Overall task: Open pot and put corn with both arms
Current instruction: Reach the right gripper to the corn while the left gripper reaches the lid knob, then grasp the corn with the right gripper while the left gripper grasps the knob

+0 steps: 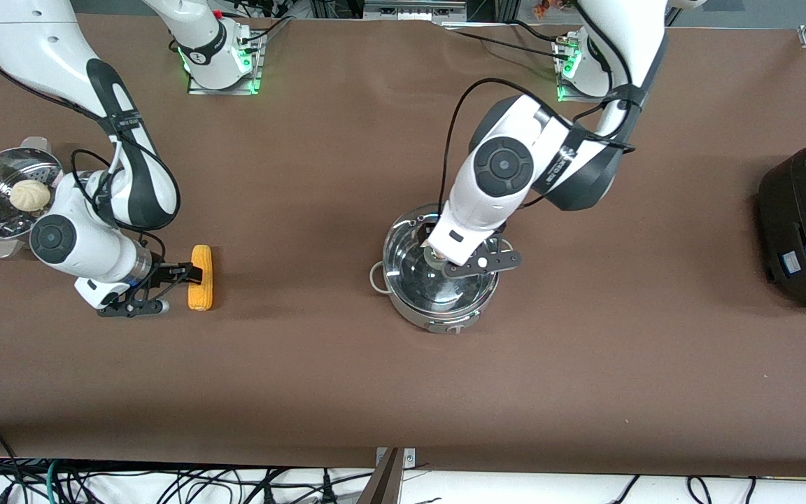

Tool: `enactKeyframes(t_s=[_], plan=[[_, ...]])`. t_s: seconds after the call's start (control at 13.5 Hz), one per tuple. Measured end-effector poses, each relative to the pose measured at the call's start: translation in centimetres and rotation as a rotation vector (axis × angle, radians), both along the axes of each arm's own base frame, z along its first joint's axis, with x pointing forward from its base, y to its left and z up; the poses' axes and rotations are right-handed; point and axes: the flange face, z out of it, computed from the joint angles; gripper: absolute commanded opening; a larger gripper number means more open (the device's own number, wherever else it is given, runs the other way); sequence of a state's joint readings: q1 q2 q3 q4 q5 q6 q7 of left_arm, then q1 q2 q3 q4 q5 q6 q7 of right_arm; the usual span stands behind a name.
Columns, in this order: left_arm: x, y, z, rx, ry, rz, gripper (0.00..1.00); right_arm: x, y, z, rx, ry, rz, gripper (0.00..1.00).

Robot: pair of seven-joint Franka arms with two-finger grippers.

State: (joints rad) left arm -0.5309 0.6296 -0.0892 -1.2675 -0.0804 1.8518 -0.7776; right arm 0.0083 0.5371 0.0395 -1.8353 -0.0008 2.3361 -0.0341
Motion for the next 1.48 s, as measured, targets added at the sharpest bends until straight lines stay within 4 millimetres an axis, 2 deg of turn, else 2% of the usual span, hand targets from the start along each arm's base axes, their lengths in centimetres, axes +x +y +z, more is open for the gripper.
enactKeyframes(t_s=[0.22, 0.52, 0.67, 0.74, 0.81, 0.89, 0.96, 1.03, 1.11, 1.26, 1.33, 1.48], plan=[[-0.5, -1.5, -1.9, 0.001, 0.003, -0.017, 1.0, -0.5, 0.7, -2.0, 0.005, -0.01, -0.002, 1.0], [-0.3, -1.6, -2.6, -0.002, -0.003, -0.015, 0.99, -0.8, 2.3, -3.3, 0.014, -0.022, -0.027, 0.99], [-0.1, -1.7, -3.3, -0.004, -0.006, -0.013, 0.98, -0.8, 2.6, -3.9, 0.015, -0.024, -0.028, 0.87], [0.0, -1.7, -3.6, -0.004, -0.006, -0.012, 0.97, -0.8, 2.6, -4.0, 0.015, -0.023, -0.029, 0.71], [0.0, -1.7, -3.9, -0.005, -0.006, -0.012, 0.92, -0.9, 2.6, -4.2, 0.015, -0.022, -0.03, 0.51], [0.0, -1.7, -4.1, -0.004, -0.004, -0.011, 0.86, -0.9, 2.6, -4.3, 0.015, -0.02, -0.03, 0.39], [0.1, -1.7, -4.2, -0.003, -0.004, -0.011, 0.76, -0.9, 2.6, -4.4, 0.015, -0.02, -0.03, 0.33], [0.1, -1.6, -4.2, -0.002, -0.004, -0.01, 0.65, -0.9, 2.6, -4.4, 0.015, -0.019, -0.03, 0.3], [0.2, -1.5, -4.2, -0.001, -0.005, -0.011, 0.58, -0.9, 2.6, -4.4, 0.015, -0.021, -0.03, 0.25], [0.4, -1.3, -4.2, -0.001, -0.007, -0.014, 0.45, -0.9, 2.6, -4.3, 0.015, -0.022, -0.029, 0.25], [0.5, -1.2, -4.2, -0.001, -0.008, -0.014, 0.34, -0.9, 2.6, -4.3, 0.016, -0.022, -0.029, 0.25], [0.6, -1.2, -4.1, -0.004, -0.011, -0.014, 0.05, -0.8, 2.6, -4.2, 0.016, -0.024, -0.029, 0.25]])
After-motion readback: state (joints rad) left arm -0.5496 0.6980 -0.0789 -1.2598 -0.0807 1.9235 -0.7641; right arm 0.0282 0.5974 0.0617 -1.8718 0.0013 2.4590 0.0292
